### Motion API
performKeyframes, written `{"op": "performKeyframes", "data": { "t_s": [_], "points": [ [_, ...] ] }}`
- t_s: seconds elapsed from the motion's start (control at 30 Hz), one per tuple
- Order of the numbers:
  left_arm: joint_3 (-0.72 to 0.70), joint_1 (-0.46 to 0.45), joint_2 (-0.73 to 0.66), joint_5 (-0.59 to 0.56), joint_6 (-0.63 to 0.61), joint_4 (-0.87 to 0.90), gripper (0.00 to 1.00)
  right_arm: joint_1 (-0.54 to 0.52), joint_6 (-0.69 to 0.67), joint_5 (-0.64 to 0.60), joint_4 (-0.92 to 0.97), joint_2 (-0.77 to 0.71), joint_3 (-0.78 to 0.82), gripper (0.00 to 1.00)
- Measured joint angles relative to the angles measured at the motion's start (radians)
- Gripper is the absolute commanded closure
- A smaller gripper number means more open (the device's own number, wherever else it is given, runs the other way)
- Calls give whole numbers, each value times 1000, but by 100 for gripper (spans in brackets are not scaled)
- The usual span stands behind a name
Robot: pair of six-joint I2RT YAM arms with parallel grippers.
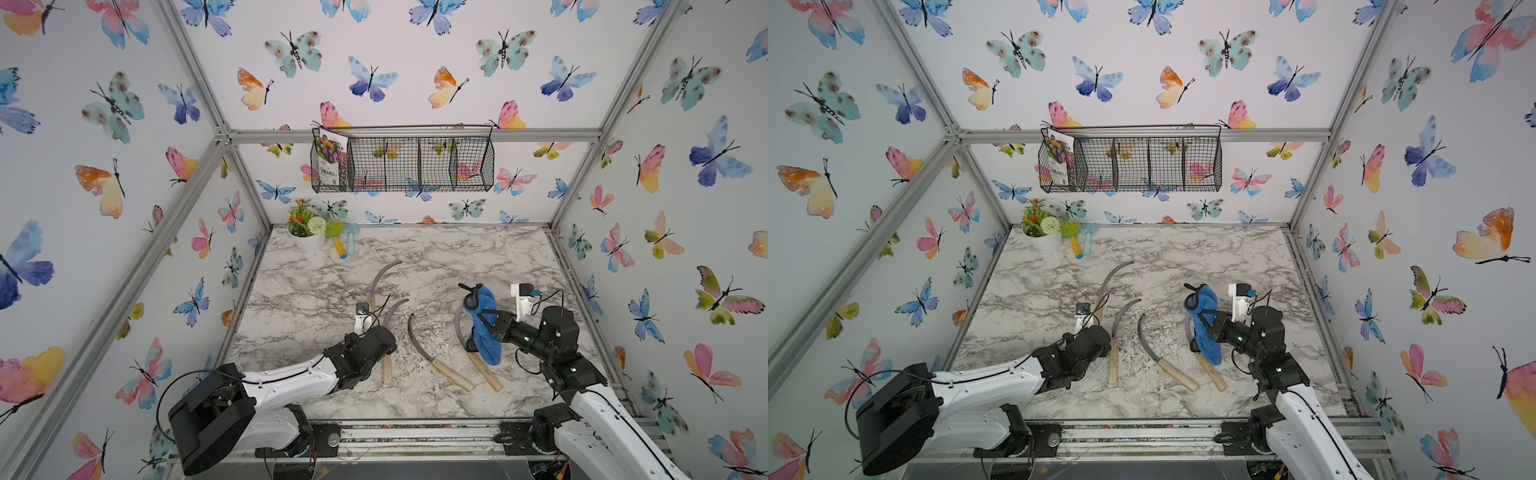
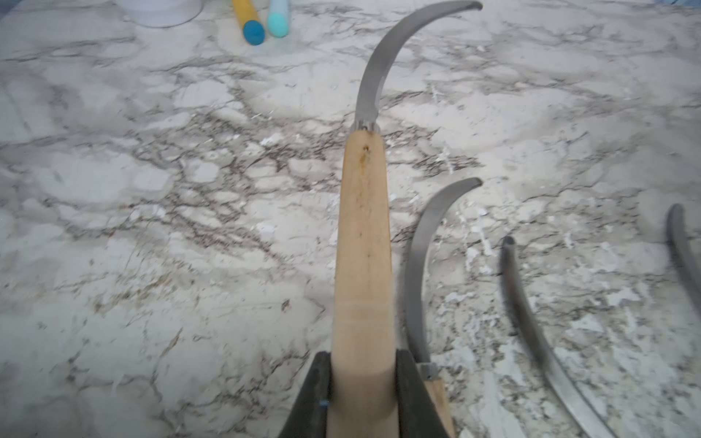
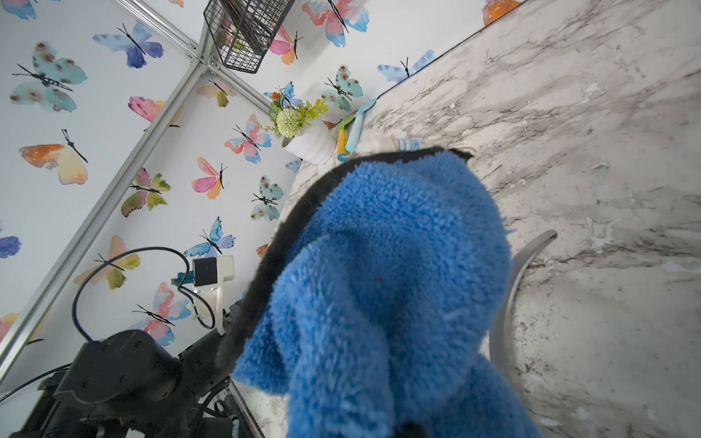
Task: Wipe small sickles with rags
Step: Pick up the small sickle from the center of the board.
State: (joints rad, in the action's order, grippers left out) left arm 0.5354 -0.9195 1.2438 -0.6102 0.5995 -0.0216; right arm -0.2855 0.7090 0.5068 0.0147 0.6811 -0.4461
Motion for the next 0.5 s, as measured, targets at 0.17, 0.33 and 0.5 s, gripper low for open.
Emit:
{"op": "performKeyframes", "data": {
  "t_s": [0.17,0.33,0.5],
  "points": [
    [45,129,-3,198,-241,-200,100,0,8,-8,128,24,-152,98],
    [35,140,10,294,-422,-349,100,0,-33,-45,235,188,-399,98],
    [55,156,113,355,-528,-430,100,0,-84,-104,278,381,-591,98]
  ]
}}
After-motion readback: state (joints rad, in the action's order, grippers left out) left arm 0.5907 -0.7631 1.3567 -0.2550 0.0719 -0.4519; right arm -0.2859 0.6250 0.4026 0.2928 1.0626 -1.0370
